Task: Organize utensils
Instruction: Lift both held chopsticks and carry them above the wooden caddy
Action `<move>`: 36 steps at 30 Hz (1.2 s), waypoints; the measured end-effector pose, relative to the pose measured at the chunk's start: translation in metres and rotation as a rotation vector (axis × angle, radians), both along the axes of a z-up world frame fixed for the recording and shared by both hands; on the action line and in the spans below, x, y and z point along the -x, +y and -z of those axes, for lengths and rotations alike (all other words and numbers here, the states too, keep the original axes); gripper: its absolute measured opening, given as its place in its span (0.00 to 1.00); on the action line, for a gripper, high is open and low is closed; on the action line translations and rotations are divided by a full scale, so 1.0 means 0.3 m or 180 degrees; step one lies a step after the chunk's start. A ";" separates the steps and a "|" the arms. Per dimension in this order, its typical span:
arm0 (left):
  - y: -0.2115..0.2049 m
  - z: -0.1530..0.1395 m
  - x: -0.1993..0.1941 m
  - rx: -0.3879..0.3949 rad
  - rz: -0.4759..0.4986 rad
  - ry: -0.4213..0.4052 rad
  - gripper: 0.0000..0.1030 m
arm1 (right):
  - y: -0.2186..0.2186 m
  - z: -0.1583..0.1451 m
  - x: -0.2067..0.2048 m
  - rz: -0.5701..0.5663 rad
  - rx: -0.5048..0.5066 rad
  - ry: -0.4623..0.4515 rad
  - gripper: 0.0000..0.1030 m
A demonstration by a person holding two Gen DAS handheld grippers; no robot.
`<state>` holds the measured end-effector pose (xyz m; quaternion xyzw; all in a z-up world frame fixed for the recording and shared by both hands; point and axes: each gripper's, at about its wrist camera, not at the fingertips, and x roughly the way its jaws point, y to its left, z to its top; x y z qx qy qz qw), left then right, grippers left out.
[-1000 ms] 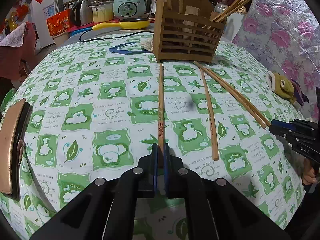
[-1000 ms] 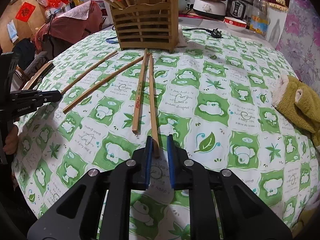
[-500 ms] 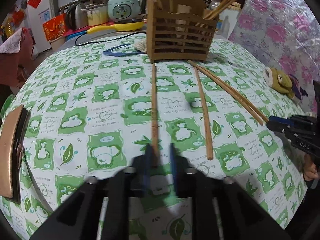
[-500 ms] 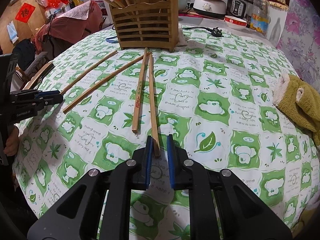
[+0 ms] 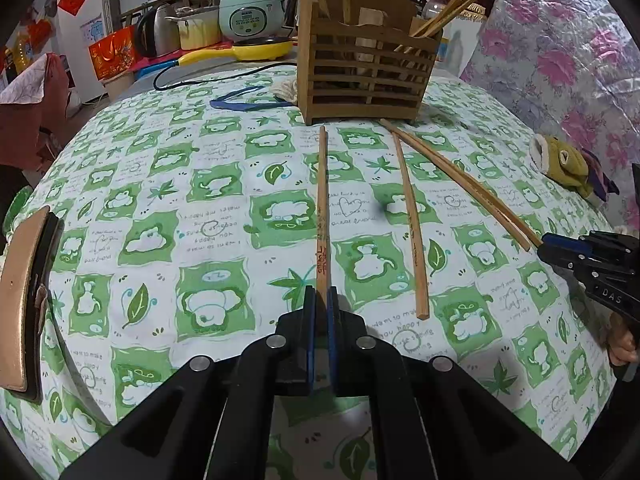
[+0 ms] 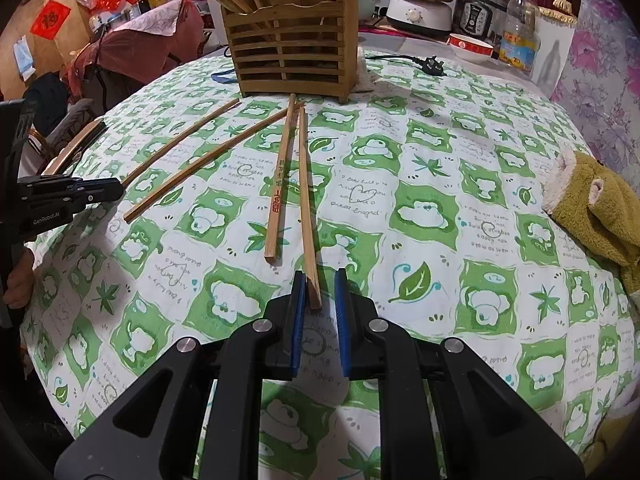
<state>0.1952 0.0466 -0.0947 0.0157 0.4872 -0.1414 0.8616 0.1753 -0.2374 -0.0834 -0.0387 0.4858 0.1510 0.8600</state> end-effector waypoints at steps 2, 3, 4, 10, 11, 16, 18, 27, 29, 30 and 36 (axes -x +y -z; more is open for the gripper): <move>0.006 0.000 -0.001 0.0033 -0.0006 0.0007 0.06 | -0.002 -0.001 0.005 0.0001 -0.0002 0.0002 0.16; 0.008 0.000 -0.001 0.0042 -0.0008 0.0008 0.06 | -0.001 -0.002 0.008 0.0004 0.0000 0.0000 0.15; 0.010 0.000 0.000 0.0055 -0.0012 0.0009 0.06 | -0.002 -0.003 0.011 0.0005 0.0002 -0.0003 0.13; 0.011 -0.024 0.022 0.0061 -0.0077 -0.0115 0.06 | -0.009 -0.007 0.015 0.0027 -0.0051 -0.0010 0.07; 0.010 -0.032 0.030 0.0067 -0.0086 -0.0145 0.06 | -0.010 -0.012 0.019 0.0059 -0.0022 -0.0043 0.07; 0.001 -0.117 0.067 0.0049 -0.0097 -0.0344 0.06 | 0.008 -0.073 0.053 0.0122 0.0183 -0.0336 0.06; 0.004 -0.179 0.080 0.0069 -0.0121 -0.0479 0.06 | 0.006 -0.119 0.065 0.0134 0.0180 -0.0461 0.06; -0.033 -0.471 0.095 0.0151 -0.0093 -0.0979 0.06 | -0.025 -0.452 0.107 0.0262 -0.0055 -0.1201 0.06; -0.052 -0.522 0.091 0.0194 -0.0058 -0.1036 0.06 | -0.024 -0.519 0.108 0.0273 -0.0119 -0.1319 0.06; -0.062 -0.541 0.086 0.0210 -0.0036 -0.1054 0.06 | -0.027 -0.541 0.109 0.0276 -0.0136 -0.1355 0.06; -0.124 -0.627 0.080 0.0248 0.0141 -0.1107 0.06 | -0.019 -0.648 0.112 0.0239 -0.0246 -0.1488 0.06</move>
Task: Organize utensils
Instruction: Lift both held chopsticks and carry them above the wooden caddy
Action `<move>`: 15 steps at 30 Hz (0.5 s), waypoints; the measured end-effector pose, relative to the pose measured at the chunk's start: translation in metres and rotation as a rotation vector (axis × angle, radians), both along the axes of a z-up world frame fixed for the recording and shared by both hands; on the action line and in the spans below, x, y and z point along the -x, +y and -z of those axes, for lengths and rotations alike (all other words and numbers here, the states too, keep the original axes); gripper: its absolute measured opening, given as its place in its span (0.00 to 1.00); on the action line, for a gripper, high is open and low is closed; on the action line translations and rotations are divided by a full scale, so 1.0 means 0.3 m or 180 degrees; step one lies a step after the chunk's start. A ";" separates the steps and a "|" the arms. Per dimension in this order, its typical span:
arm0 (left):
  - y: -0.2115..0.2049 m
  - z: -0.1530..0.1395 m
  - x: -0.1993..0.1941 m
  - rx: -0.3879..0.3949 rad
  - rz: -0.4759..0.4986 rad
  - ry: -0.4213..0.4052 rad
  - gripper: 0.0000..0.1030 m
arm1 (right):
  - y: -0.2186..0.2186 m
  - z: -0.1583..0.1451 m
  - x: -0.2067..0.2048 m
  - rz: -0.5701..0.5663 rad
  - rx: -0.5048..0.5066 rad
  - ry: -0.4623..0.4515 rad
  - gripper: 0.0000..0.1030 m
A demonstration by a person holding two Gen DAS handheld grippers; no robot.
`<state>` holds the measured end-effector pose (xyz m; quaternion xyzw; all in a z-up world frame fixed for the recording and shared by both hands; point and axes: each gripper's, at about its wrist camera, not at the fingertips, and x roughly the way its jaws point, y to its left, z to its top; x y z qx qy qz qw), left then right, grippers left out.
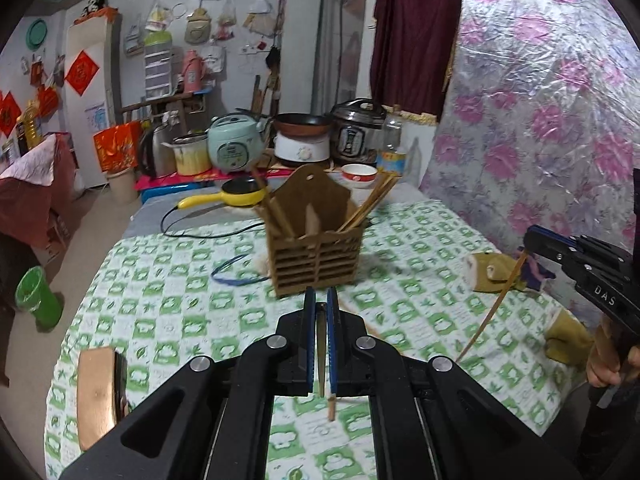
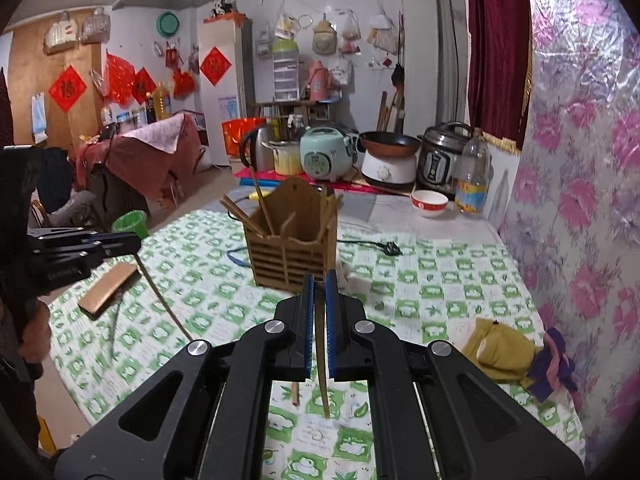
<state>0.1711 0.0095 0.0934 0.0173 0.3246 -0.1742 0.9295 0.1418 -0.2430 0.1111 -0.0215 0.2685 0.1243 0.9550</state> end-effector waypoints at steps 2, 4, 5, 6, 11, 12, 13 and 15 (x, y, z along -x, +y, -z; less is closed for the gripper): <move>-0.021 -0.019 -0.014 0.0018 0.0069 0.0014 0.06 | 0.004 -0.019 0.001 -0.0027 -0.0022 -0.0020 0.06; -0.038 -0.036 -0.031 0.0020 0.0109 0.0014 0.06 | 0.009 -0.036 -0.005 -0.0063 -0.0054 -0.0033 0.06; -0.048 -0.046 -0.043 0.0019 0.0126 0.0013 0.06 | 0.011 -0.042 -0.009 -0.0074 -0.0065 -0.0039 0.06; -0.053 -0.055 -0.055 0.0020 0.0134 0.0011 0.06 | 0.016 -0.052 -0.020 -0.0088 -0.0071 -0.0050 0.06; -0.085 -0.142 -0.151 0.0043 0.0136 -0.0077 0.06 | 0.056 -0.100 -0.100 -0.0132 -0.0097 -0.0097 0.06; -0.091 -0.163 -0.172 0.0049 0.0132 -0.0107 0.06 | 0.067 -0.113 -0.129 -0.0139 -0.0104 -0.0107 0.06; -0.096 -0.183 -0.194 0.0053 0.0130 -0.0131 0.06 | 0.076 -0.124 -0.156 -0.0144 -0.0114 -0.0110 0.06; -0.103 -0.226 -0.251 0.0062 0.0106 -0.0191 0.06 | 0.097 -0.144 -0.205 -0.0146 -0.0141 -0.0115 0.06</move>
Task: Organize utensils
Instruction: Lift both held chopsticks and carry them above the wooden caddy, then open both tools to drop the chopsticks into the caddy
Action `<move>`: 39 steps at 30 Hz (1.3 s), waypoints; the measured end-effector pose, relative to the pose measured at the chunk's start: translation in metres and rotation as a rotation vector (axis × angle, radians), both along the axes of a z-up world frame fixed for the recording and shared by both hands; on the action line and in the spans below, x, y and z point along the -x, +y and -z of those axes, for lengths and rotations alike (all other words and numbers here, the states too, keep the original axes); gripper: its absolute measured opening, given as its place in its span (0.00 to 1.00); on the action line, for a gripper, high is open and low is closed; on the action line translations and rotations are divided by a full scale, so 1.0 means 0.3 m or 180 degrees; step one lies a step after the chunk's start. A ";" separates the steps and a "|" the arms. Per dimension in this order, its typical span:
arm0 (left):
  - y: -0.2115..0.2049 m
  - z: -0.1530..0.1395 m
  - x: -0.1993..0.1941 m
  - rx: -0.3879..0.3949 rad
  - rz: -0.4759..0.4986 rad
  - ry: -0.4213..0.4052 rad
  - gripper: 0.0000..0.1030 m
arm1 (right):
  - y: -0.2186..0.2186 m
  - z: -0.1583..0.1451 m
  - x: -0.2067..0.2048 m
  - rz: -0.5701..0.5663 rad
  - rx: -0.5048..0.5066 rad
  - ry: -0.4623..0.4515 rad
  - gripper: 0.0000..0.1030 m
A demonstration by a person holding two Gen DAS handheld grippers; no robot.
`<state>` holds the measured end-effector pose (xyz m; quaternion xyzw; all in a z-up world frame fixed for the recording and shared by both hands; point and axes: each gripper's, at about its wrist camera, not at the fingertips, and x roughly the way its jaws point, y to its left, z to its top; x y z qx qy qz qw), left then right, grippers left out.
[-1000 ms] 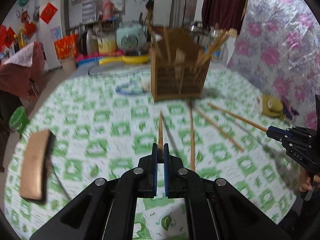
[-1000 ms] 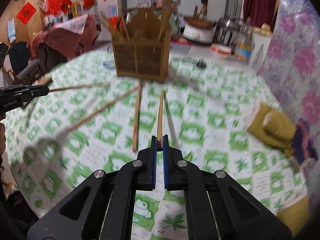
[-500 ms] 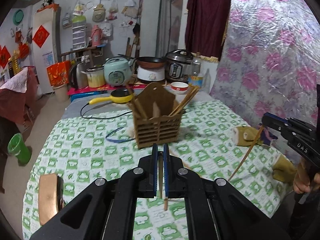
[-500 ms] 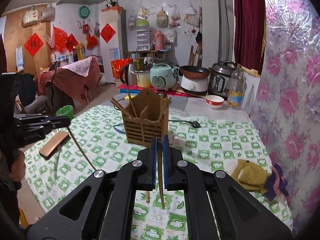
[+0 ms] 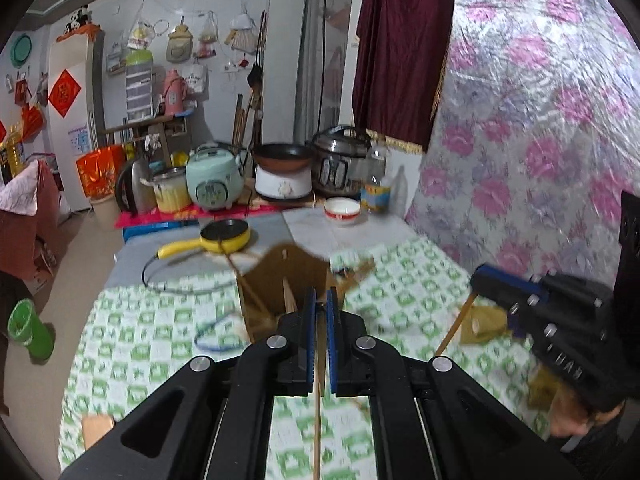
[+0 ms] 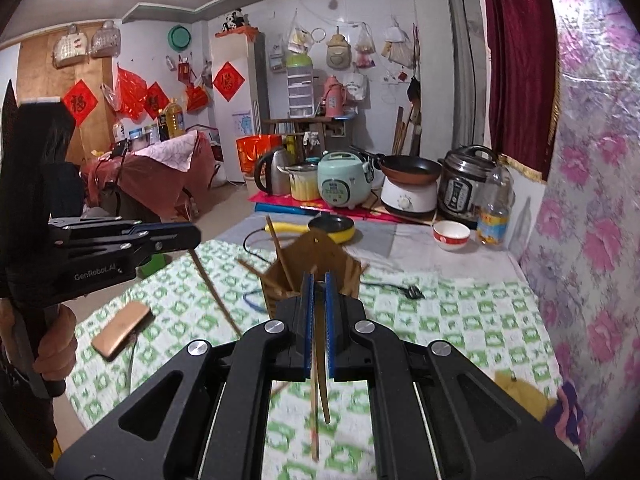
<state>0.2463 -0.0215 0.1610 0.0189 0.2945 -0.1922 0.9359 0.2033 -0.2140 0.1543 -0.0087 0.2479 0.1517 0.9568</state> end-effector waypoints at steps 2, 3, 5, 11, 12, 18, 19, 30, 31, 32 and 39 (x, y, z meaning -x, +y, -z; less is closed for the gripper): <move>-0.006 -0.034 -0.048 0.0013 -0.0028 -0.0051 0.06 | 0.019 -0.025 -0.059 -0.0013 -0.0050 -0.0013 0.06; -0.010 -0.059 -0.084 0.0016 -0.0067 -0.0105 0.06 | 0.031 -0.043 -0.098 -0.0015 -0.0086 -0.0035 0.06; -0.014 -0.087 -0.126 0.0011 -0.0122 -0.0182 0.06 | 0.046 -0.072 -0.159 -0.0015 -0.0157 -0.0084 0.06; 0.003 -0.095 -0.287 0.0095 -0.0269 -0.0268 0.06 | 0.072 -0.117 -0.342 0.0044 -0.0387 -0.0251 0.06; 0.005 -0.082 -0.306 0.0102 -0.0292 -0.0260 0.06 | 0.076 -0.111 -0.368 0.0079 -0.0400 -0.0285 0.06; 0.015 0.116 -0.443 0.0088 -0.0352 0.0137 0.15 | 0.091 0.065 -0.521 0.0141 -0.0398 -0.0017 0.10; 0.022 0.133 -0.445 0.0090 -0.0357 0.0182 0.25 | 0.084 0.098 -0.535 0.0156 -0.0408 0.0077 0.11; 0.117 -0.017 -0.244 0.0299 -0.0629 -0.0179 0.79 | 0.011 -0.005 -0.350 0.0196 -0.0505 -0.0112 0.28; 0.122 -0.029 -0.219 0.0305 -0.0638 -0.0188 0.80 | 0.008 -0.012 -0.331 0.0198 -0.0498 -0.0124 0.31; 0.127 -0.038 -0.192 0.0308 -0.0648 -0.0199 0.82 | 0.007 -0.023 -0.290 0.0199 -0.0487 -0.0154 0.32; 0.168 -0.106 0.068 0.0335 -0.0770 -0.0399 0.92 | -0.013 -0.092 -0.040 0.0237 -0.0516 -0.0360 0.43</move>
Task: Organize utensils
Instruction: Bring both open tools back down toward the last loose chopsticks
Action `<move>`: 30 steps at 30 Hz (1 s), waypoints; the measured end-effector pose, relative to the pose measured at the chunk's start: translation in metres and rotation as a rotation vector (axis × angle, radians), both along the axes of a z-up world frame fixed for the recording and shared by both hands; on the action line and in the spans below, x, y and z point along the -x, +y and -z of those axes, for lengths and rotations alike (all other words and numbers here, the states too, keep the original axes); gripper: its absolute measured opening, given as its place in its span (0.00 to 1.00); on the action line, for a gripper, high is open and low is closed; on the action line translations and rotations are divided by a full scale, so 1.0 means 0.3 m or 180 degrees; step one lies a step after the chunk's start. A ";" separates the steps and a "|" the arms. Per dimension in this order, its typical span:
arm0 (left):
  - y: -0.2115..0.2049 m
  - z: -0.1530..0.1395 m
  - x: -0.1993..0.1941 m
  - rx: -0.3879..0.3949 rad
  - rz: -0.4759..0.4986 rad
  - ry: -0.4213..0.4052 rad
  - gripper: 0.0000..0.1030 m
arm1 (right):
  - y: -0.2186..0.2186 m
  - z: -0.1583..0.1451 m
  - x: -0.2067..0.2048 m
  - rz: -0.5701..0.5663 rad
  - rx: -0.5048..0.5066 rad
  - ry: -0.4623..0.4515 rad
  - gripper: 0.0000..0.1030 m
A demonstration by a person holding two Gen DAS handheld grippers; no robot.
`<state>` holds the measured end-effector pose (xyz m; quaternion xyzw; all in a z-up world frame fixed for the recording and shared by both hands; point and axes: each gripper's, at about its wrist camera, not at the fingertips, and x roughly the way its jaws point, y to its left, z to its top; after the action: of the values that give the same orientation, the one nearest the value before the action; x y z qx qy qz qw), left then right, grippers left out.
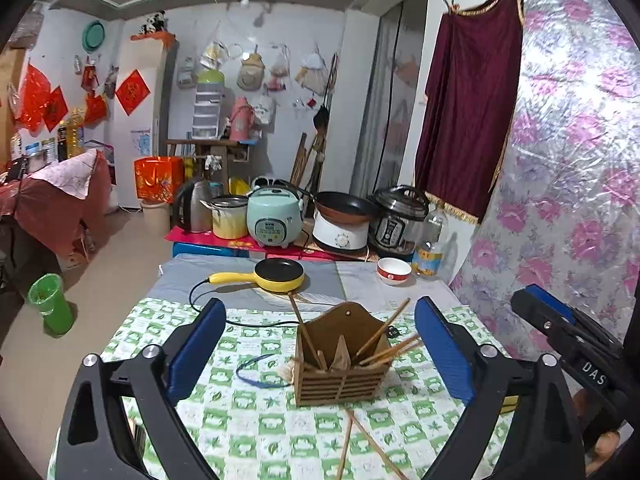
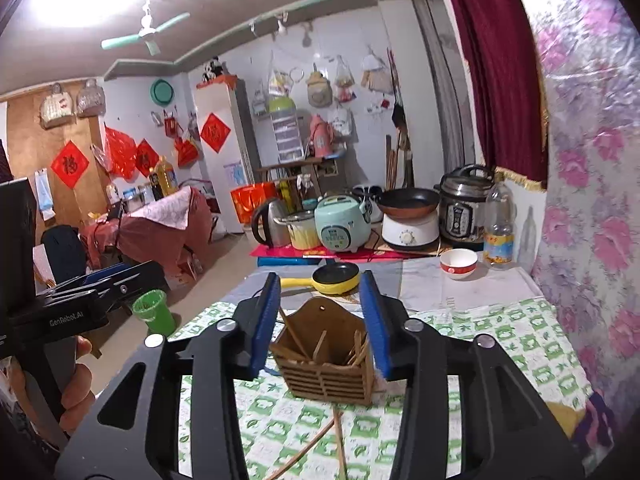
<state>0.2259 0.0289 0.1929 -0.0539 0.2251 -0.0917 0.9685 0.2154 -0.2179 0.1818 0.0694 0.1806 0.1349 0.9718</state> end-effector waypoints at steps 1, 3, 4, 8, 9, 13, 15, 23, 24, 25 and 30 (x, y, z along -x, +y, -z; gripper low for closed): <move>0.006 -0.006 0.038 0.0009 -0.0007 -0.0024 0.93 | -0.004 -0.007 0.050 0.0016 -0.0002 -0.0044 0.46; 0.016 -0.010 0.125 0.0002 -0.0034 -0.0085 0.94 | -0.010 -0.013 0.128 0.0030 -0.0015 -0.0108 0.50; 0.018 -0.010 0.165 -0.0008 -0.0045 -0.0113 0.94 | -0.011 -0.016 0.167 0.0030 -0.0024 -0.0141 0.53; 0.019 0.010 0.339 -0.0040 -0.0058 -0.0200 0.94 | -0.020 -0.013 0.362 0.0050 -0.0034 -0.0304 0.57; 0.016 0.018 0.366 -0.0047 -0.0060 -0.0211 0.94 | -0.021 -0.012 0.395 0.0059 -0.0034 -0.0332 0.57; 0.005 0.062 0.507 -0.0070 -0.0114 -0.0297 0.94 | -0.022 0.011 0.558 0.0084 -0.0028 -0.0449 0.59; -0.007 0.096 0.570 -0.0100 -0.0170 -0.0312 0.95 | -0.017 0.035 0.627 0.0114 -0.0001 -0.0466 0.62; -0.051 0.264 0.745 -0.0290 -0.0340 -0.0233 0.95 | -0.016 0.222 0.768 0.0282 0.0177 -0.0254 0.65; -0.052 0.290 0.762 -0.0282 -0.0373 -0.0204 0.95 | -0.017 0.248 0.778 0.0326 0.0224 -0.0232 0.65; -0.048 0.308 0.775 -0.0279 -0.0382 -0.0181 0.95 | -0.019 0.264 0.783 0.0345 0.0246 -0.0211 0.66; -0.072 0.422 0.796 -0.0480 -0.0415 -0.0035 0.95 | -0.048 0.349 0.796 0.0404 0.0276 -0.0030 0.72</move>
<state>-0.0128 0.0073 0.0664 0.0050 0.2221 -0.0115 0.9749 -0.0234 -0.2322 0.0772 0.0380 0.1770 0.0654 0.9813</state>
